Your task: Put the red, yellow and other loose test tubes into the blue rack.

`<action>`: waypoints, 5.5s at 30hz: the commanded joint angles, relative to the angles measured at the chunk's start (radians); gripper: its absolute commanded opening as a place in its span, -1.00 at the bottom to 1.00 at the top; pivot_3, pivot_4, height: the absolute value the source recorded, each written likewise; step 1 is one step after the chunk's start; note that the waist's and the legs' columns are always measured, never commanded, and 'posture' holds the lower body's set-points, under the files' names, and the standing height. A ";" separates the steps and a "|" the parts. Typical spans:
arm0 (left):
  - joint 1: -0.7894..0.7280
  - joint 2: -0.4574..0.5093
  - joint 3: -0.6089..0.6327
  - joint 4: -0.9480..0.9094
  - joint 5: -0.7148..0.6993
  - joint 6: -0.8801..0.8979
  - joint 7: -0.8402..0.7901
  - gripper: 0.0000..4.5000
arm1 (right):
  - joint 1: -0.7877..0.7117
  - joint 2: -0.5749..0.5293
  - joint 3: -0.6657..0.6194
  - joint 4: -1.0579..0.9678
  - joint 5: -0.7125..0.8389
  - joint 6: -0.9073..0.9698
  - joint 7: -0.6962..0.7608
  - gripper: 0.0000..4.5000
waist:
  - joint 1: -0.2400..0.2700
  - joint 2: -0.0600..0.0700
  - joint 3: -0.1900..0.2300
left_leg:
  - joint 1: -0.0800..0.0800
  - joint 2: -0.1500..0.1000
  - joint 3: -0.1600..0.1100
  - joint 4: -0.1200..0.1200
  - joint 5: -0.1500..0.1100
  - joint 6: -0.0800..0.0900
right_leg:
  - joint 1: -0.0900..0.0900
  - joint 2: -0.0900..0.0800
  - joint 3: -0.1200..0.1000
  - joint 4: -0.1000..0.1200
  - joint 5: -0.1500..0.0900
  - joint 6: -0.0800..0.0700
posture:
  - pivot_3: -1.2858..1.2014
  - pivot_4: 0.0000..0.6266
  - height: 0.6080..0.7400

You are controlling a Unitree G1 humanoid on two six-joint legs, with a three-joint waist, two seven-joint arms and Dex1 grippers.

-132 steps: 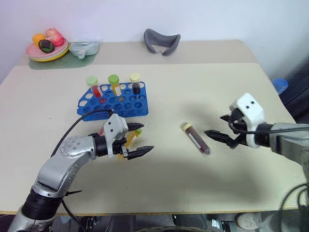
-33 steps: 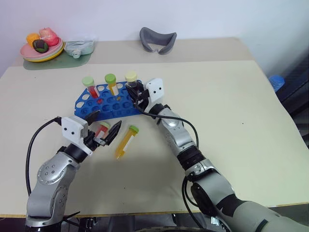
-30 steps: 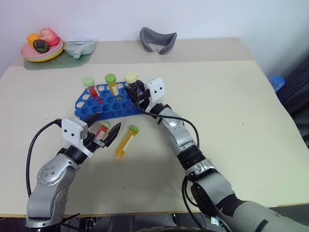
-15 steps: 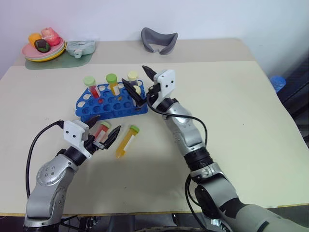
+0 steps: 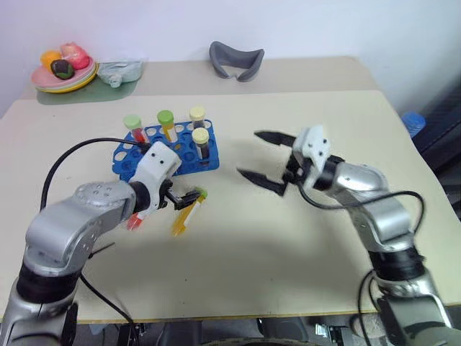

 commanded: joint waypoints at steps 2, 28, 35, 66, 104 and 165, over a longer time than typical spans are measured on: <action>-0.106 0.041 -0.114 0.025 -0.118 0.061 0.053 1.00 | 0.023 -0.043 -0.044 -0.087 0.076 0.055 0.038 0.98 | -0.009 0.000 0.000 | 0.001 0.000 0.001 0.000 0.000 0.000 | 0.001 0.000 0.001 0.000 0.000 0.000 | 0.03 -0.52 1.00; -0.148 -0.010 -0.192 0.329 -0.738 0.061 0.849 0.42 | 0.078 -0.005 -0.015 -0.151 0.072 0.077 -0.018 1.00 | -0.002 -0.001 0.001 | 0.007 0.000 0.001 -0.001 0.000 0.000 | 0.006 -0.001 0.001 0.000 0.000 0.000 | 0.03 -0.52 1.00; -0.156 -0.006 -0.204 0.340 -0.773 0.061 0.910 -0.41 | 0.078 -0.001 -0.013 -0.155 0.071 0.078 -0.023 1.00 | -0.001 -0.001 0.001 | 0.008 0.000 0.001 -0.001 0.000 0.000 | 0.006 -0.001 0.001 0.000 0.000 0.000 | 0.03 -0.52 1.00; 0.458 -0.088 0.257 0.092 -0.050 -1.153 0.175 -0.61 | 0.065 0.024 0.007 -0.137 0.072 0.090 -0.047 1.00 | 0.034 -0.001 0.001 | 0.008 0.000 0.003 -0.003 -0.001 0.001 | 0.011 -0.002 0.000 -0.011 0.000 -0.001 | 0.03 -0.52 1.00; 0.194 -0.597 0.128 0.853 0.447 -1.957 0.086 -0.61 | 0.138 0.086 -0.019 -0.171 0.082 0.139 -0.189 1.00 | 0.046 -0.002 0.000 | 0.009 0.000 0.002 -0.002 -0.002 0.004 | 0.013 -0.001 -0.001 -0.012 0.001 0.000 | 0.03 -0.52 1.00; -0.028 0.258 -0.014 0.250 -0.215 0.061 0.191 0.96 | 0.080 0.118 0.081 -0.103 0.027 0.076 -0.094 1.00 | -0.003 -0.003 0.002 | 0.009 0.001 0.000 -0.003 -0.002 0.004 | 0.011 -0.001 -0.001 -0.009 0.000 0.000 | 0.03 -0.52 1.00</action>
